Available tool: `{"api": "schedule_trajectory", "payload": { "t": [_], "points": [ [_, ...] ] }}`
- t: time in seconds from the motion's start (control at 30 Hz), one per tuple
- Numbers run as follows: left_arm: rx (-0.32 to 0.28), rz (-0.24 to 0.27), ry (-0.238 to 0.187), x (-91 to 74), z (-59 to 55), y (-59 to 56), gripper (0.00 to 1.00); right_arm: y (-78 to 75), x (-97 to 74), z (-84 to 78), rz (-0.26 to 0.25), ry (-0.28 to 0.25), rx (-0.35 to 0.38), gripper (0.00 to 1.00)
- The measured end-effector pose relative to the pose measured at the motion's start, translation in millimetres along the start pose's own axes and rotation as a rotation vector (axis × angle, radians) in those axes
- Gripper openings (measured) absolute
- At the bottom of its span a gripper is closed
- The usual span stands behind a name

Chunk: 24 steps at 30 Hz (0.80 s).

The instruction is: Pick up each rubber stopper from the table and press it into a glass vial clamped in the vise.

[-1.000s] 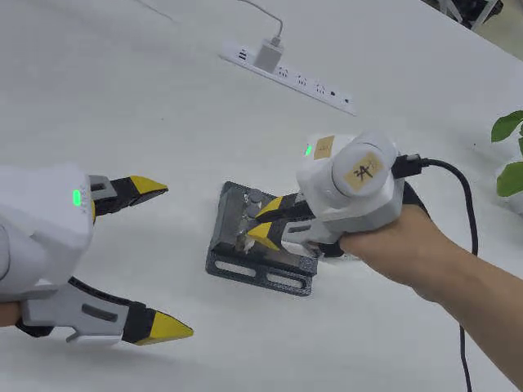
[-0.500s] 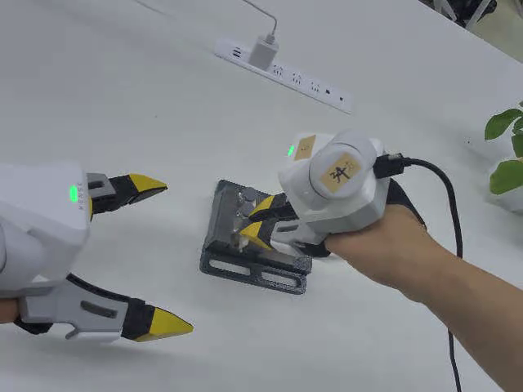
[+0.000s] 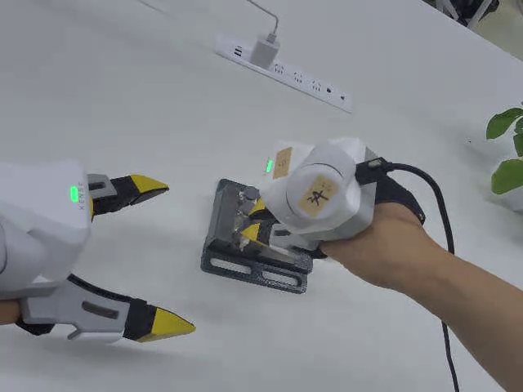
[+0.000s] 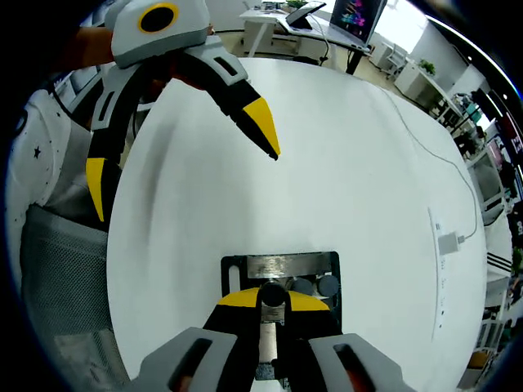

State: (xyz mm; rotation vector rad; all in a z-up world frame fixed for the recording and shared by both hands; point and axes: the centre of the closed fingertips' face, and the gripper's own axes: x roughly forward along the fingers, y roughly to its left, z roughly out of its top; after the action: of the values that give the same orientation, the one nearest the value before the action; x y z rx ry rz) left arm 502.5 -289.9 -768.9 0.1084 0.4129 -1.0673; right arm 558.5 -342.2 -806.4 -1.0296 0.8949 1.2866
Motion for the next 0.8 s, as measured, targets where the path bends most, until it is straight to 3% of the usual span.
{"api": "schedule_trajectory", "payload": {
  "t": [0.6,0.8],
  "points": [
    [0.001,0.0,-0.002,0.3,1.0,-1.8,0.89,0.6,-1.9,-0.5,0.001,-0.04,0.041,0.08],
    [0.003,0.0,-0.003,0.3,1.4,-1.9,0.89,0.1,-10.2,4.4,0.002,-0.071,0.067,0.08]
  ]
}}
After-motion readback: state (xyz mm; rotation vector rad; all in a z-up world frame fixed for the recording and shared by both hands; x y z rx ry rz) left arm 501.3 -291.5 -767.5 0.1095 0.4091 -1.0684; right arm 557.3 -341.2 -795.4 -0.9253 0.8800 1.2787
